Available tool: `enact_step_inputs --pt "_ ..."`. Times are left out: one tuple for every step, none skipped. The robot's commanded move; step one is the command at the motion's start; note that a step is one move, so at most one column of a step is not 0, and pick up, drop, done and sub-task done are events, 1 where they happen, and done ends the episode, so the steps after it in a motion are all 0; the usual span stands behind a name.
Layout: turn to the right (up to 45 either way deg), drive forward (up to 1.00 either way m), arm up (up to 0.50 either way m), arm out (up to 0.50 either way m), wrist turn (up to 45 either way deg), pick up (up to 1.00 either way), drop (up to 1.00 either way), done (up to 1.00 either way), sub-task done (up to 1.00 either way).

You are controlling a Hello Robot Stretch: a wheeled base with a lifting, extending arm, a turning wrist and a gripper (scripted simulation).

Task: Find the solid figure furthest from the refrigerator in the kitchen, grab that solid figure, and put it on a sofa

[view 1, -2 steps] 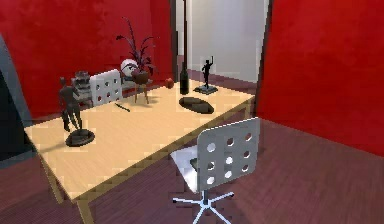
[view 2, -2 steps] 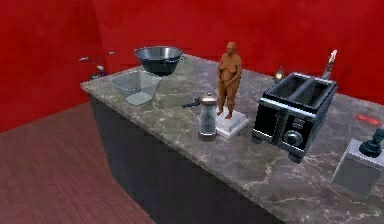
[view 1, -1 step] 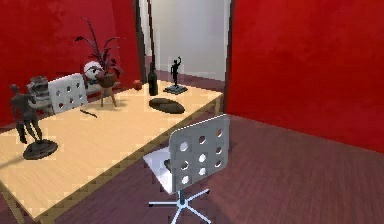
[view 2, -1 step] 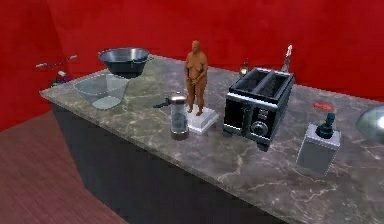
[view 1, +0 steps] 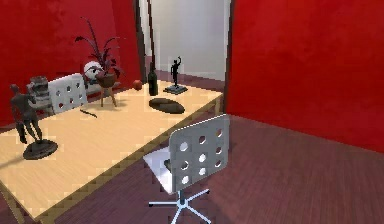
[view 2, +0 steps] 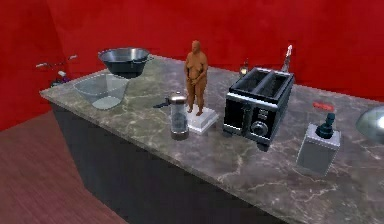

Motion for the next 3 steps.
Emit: enact_step_inputs --pt "0.0 0.00 0.38 0.00 0.0 0.00 0.00 0.00 0.00" --pt "0.0 0.00 0.00 0.38 0.0 0.00 0.00 0.00 0.00" --pt "0.0 0.00 0.00 0.00 45.0 0.00 0.00 0.00 0.00"
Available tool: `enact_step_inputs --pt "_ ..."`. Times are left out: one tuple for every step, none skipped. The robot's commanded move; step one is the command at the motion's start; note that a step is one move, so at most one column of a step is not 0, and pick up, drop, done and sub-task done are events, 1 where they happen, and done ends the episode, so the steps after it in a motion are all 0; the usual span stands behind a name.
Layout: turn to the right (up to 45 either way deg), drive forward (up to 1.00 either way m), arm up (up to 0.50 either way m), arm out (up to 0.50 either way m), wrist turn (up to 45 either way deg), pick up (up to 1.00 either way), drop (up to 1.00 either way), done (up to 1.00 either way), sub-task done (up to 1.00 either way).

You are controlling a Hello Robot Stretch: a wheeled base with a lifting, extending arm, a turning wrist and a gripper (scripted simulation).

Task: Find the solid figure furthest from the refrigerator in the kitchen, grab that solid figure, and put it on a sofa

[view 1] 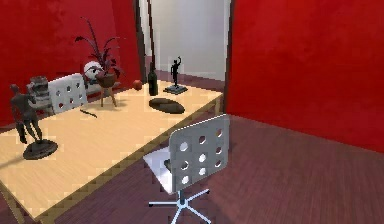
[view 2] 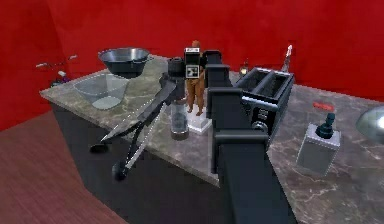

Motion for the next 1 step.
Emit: enact_step_inputs --pt "0.0 0.00 0.00 0.00 45.0 0.00 0.00 0.00 0.00"
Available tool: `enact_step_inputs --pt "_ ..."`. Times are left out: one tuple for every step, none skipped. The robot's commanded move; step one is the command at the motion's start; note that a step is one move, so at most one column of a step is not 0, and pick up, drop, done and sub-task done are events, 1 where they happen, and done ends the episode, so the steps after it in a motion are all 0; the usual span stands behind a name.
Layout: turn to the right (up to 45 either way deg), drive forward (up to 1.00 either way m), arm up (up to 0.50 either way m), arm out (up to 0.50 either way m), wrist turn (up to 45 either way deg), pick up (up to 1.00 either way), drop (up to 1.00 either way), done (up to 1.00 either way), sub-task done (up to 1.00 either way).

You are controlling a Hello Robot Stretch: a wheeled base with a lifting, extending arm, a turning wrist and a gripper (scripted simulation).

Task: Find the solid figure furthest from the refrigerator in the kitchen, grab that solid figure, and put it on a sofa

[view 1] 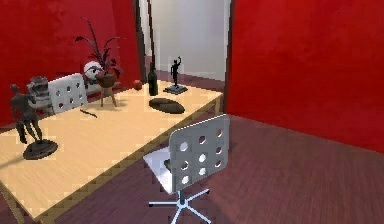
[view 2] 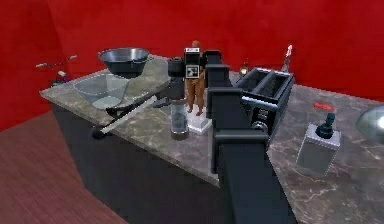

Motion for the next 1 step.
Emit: enact_step_inputs --pt "0.0 0.00 0.00 0.00 45.0 0.00 0.00 0.00 0.00"
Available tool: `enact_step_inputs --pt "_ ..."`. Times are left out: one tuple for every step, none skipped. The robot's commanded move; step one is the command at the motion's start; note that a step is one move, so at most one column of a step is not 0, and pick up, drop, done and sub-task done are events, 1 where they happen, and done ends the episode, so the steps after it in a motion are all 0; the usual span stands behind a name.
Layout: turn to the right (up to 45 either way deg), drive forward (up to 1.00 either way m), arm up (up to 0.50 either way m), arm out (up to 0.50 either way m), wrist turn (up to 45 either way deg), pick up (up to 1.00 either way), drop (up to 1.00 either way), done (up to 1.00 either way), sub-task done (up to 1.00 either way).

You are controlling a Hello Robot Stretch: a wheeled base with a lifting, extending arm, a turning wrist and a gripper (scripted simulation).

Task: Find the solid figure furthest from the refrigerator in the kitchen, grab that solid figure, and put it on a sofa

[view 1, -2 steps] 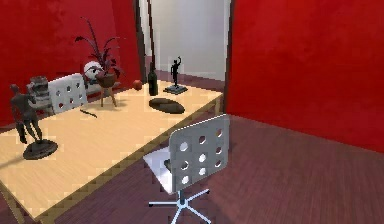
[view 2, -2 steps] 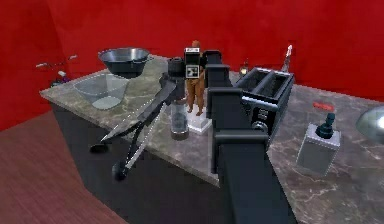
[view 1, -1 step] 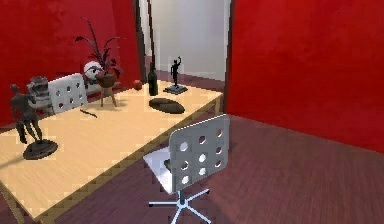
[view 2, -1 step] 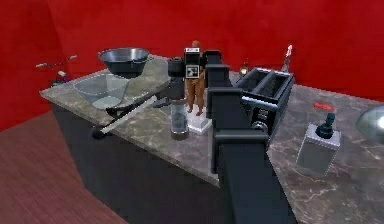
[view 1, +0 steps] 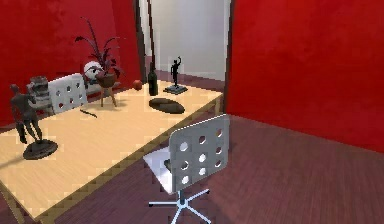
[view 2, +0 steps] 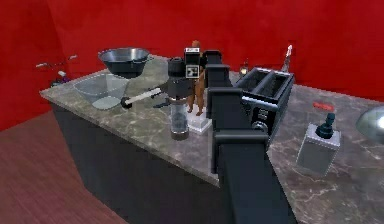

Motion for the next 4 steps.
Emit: enact_step_inputs --pt "0.0 0.00 0.00 0.00 45.0 0.00 0.00 0.00 0.00" --pt "0.0 0.00 0.00 0.00 21.0 0.00 0.00 0.00 0.00" --pt "0.0 0.00 -0.16 0.00 0.0 0.00 0.00 0.00 0.00" --pt "0.0 0.00 0.00 0.00 0.0 1.00 0.00 0.00 0.00"
